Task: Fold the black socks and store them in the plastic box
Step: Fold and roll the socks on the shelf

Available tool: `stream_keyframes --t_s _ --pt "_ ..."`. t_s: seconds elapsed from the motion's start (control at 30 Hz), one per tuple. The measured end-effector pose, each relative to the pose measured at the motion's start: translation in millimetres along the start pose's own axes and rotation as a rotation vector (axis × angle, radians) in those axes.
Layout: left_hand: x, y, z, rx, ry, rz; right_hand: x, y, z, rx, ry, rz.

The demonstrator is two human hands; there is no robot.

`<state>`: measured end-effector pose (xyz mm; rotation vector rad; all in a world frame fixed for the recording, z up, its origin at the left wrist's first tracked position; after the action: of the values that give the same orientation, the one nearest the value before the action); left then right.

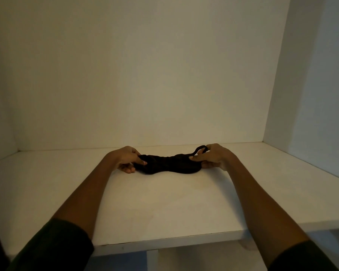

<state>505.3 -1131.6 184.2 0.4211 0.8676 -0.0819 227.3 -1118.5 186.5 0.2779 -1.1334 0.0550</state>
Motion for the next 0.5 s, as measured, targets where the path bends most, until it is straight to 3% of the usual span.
stream_keyframes --t_s 0.27,0.4,0.5 --pt "-2 2 1 0.011 -0.012 -0.001 6 -3 -10 -0.126 0.124 -0.021" --pt "-1 3 2 0.004 -0.014 0.004 6 -5 -17 -0.264 0.392 0.007" --pt "-1 4 -1 0.005 0.005 0.002 1 -4 -12 -0.336 0.430 0.011"
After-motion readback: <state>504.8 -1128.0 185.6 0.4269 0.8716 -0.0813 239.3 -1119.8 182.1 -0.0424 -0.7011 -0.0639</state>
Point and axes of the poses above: each hand's wrist, its own y-axis away from the middle knuckle, its own z-axis out of the back of the hand, x = y × z, the point moved 2 cm from there along -y, towards the middle knuckle, and after that the axes turned 15 degrees about x, right-handed, at the moved point
